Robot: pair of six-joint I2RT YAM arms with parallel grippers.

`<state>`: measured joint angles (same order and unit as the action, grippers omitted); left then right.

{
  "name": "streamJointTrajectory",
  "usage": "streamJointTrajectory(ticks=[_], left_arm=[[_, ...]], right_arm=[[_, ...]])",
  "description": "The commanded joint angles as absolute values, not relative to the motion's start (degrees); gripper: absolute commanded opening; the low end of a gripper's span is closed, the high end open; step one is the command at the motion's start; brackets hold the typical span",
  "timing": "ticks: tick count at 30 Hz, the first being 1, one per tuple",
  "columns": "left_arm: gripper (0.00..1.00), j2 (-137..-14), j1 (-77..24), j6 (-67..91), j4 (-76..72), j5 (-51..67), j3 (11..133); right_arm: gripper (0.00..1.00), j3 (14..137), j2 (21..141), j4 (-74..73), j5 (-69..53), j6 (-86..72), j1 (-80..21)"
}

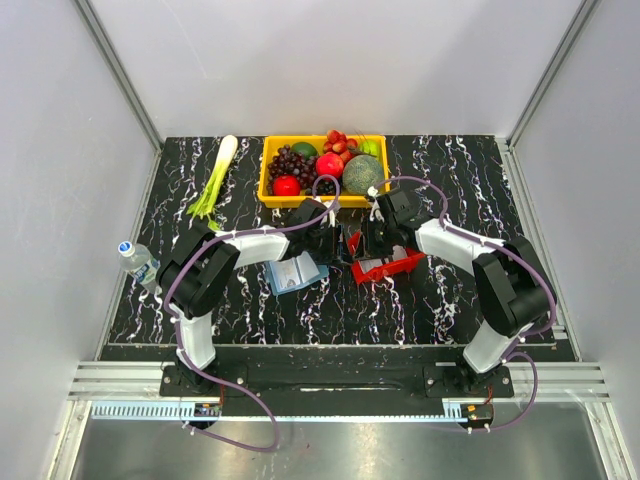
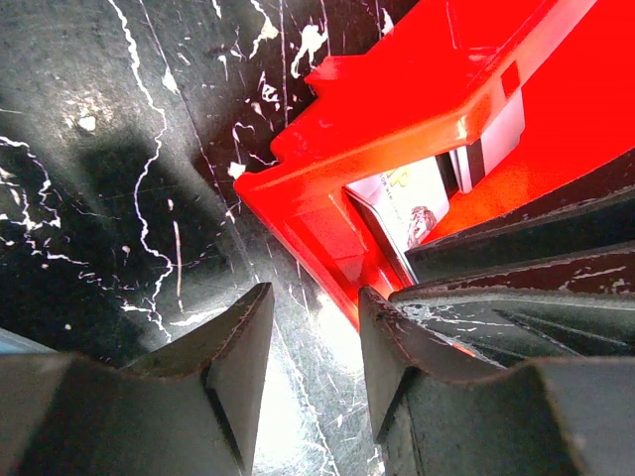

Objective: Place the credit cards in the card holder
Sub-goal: Pick up the credit card from the storage box.

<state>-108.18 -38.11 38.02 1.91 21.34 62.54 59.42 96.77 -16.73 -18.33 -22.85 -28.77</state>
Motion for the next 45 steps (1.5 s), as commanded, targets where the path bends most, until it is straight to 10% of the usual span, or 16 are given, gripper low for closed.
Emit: streamJointTrajectory(ticks=[1,39,45], left_arm=[[0.44,-107.8,-38.7,38.3,-0.1,20.4,64.5],[0.43,-108.2,-38.7,38.3,-0.1,20.5,64.6],[0.43,-107.7,-38.7,38.3,-0.1,20.0,64.3]], right_arm=[[0.25,59.2,97.7,-11.4,-27.0,-25.4,-29.6],[0.15,52.9,98.6,2.5,-39.9,-35.3,-23.2],[0.31,53.3,93.9,-2.9,-29.4,-32.9,-23.1]])
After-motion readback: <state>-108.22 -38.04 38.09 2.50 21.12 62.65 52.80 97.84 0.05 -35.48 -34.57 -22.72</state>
